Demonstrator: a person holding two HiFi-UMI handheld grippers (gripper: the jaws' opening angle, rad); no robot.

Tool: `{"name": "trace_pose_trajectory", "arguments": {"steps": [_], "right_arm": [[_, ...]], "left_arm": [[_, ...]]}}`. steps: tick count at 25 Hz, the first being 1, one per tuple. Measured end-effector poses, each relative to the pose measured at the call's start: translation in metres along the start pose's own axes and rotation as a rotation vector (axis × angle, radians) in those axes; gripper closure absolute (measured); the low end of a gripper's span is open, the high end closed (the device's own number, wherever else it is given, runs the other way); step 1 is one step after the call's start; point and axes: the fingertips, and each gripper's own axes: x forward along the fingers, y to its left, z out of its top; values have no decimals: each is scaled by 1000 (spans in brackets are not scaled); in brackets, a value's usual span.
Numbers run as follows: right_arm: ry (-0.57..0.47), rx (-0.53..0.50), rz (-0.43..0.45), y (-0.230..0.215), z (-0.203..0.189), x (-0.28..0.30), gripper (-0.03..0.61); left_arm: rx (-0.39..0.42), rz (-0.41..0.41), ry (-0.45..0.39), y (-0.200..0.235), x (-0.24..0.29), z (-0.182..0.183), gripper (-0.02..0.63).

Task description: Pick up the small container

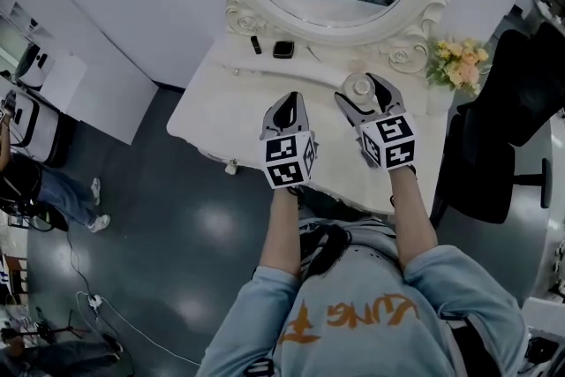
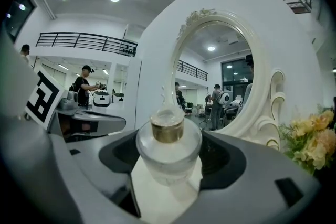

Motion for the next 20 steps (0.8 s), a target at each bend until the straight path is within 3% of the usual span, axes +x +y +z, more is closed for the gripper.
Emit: {"name": "trace_pose_trajectory", "arguments": {"steps": [20], "right_arm": [[-32,-4,7,-4,6,-2,247]], "left_arm": [[7,17,-8,4,1,2,592]]}}
